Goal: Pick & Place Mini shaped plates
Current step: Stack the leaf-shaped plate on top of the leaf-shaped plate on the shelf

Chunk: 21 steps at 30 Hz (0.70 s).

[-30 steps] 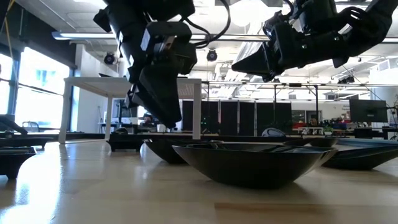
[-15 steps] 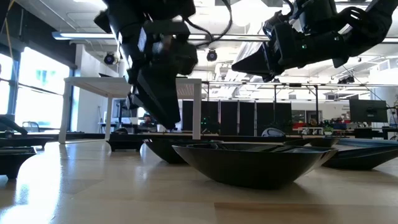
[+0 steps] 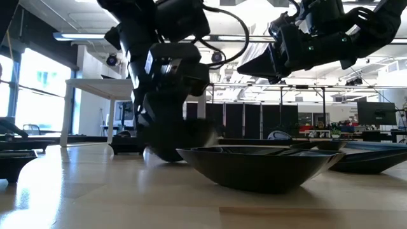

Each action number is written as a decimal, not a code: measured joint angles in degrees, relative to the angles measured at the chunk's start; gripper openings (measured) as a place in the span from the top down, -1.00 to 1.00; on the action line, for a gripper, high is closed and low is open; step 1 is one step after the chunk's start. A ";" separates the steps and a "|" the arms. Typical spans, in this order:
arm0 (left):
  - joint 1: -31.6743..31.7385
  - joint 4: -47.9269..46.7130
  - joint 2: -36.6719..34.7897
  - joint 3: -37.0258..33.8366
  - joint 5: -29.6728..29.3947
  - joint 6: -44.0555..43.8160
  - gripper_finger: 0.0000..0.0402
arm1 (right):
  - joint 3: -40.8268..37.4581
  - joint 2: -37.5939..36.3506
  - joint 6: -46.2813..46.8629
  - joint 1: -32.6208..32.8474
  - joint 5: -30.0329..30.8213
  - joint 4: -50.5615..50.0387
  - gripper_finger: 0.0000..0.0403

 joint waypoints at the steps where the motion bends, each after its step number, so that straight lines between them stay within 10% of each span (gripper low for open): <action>1: 0.00 0.08 0.00 0.21 -0.01 0.20 0.84 | 0.00 0.01 0.02 0.00 0.00 0.02 1.00; 21: 0.00 -10.74 -0.09 7.25 -0.27 8.59 0.98 | 0.00 0.01 0.01 -0.01 -0.01 0.01 1.00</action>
